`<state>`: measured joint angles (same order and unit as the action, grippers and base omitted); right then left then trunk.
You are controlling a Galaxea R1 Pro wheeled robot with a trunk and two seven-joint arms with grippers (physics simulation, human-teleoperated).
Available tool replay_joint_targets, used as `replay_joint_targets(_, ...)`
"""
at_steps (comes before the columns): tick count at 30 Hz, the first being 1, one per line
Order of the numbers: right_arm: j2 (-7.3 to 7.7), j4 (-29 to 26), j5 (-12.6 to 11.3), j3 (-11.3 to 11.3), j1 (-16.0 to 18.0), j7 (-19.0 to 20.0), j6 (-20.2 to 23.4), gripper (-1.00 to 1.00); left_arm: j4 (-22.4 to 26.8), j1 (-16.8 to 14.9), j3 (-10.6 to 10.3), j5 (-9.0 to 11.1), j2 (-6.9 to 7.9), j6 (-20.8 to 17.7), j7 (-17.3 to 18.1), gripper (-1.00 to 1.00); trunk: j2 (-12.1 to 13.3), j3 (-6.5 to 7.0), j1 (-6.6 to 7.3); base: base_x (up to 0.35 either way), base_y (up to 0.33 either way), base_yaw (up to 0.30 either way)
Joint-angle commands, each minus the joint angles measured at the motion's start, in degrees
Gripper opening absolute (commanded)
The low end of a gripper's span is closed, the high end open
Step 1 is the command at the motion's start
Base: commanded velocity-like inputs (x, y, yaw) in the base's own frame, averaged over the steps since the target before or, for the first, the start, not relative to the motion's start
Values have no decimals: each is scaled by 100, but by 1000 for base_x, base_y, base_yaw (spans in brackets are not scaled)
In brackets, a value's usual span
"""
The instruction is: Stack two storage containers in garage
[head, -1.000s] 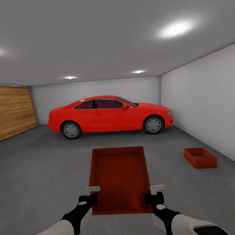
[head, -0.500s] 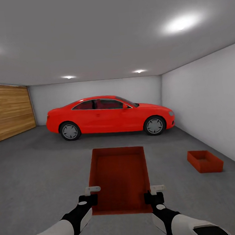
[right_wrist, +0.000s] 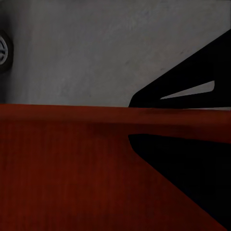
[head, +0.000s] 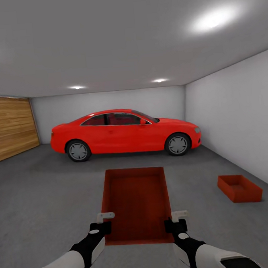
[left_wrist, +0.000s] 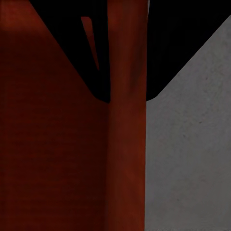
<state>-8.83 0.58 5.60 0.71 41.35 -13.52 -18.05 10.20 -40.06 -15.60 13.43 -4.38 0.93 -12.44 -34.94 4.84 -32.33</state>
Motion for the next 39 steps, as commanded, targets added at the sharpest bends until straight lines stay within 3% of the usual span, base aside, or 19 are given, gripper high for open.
replay_joint_targets(1,-1,-14,46,157,4,-46,-67,-100,-18,-2,180,133,-1,3,-56,-100,-2,-1,-5,322,0,0)
replay_joint_targets(39,-4,-15,46,166,4,-46,-81,-100,-18,-2,180,133,-1,4,-56,-100,-2,-1,-5,322,0,0)
